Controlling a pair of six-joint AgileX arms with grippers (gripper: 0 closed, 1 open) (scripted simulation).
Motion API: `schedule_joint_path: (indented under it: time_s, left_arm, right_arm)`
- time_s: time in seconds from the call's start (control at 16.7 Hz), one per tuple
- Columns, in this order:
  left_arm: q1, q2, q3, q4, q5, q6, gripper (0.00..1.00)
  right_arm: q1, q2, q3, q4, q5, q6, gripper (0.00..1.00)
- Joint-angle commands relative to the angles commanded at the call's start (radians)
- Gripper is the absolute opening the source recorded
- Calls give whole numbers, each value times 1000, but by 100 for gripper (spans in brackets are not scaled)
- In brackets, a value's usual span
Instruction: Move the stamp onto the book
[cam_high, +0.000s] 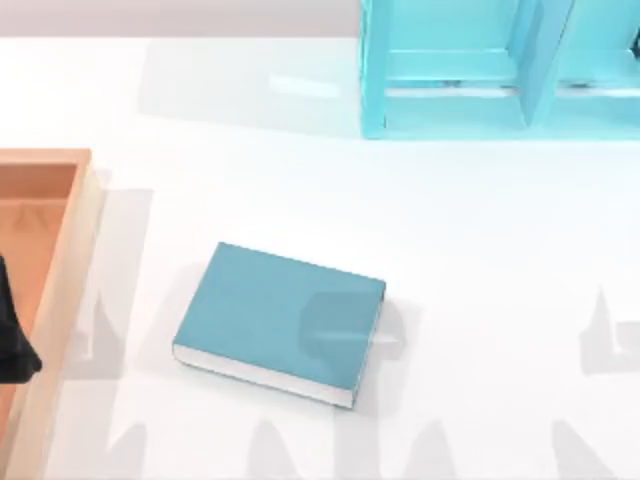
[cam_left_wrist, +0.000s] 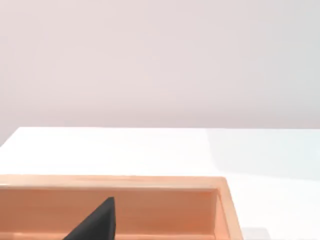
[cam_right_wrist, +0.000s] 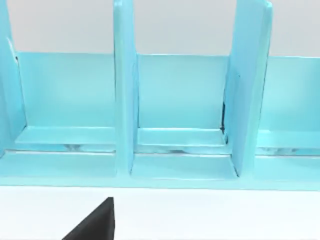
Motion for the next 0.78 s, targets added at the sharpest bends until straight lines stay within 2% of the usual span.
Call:
schedule_joint_path:
  time_s: [0.18,0.6,0.78]
  left_arm:
    - [0,0,0,0,0,0,100]
    - [2,10,10,-9,0,2,100]
    - [17,104,105,-87,2,22,100]
  right_arm:
    - [-72,-78,-57,2,-76,10,100]
    - [-76,-83,-61,2,-81,11,100]
    - [-76,-83,-61,2,-81,11,100]
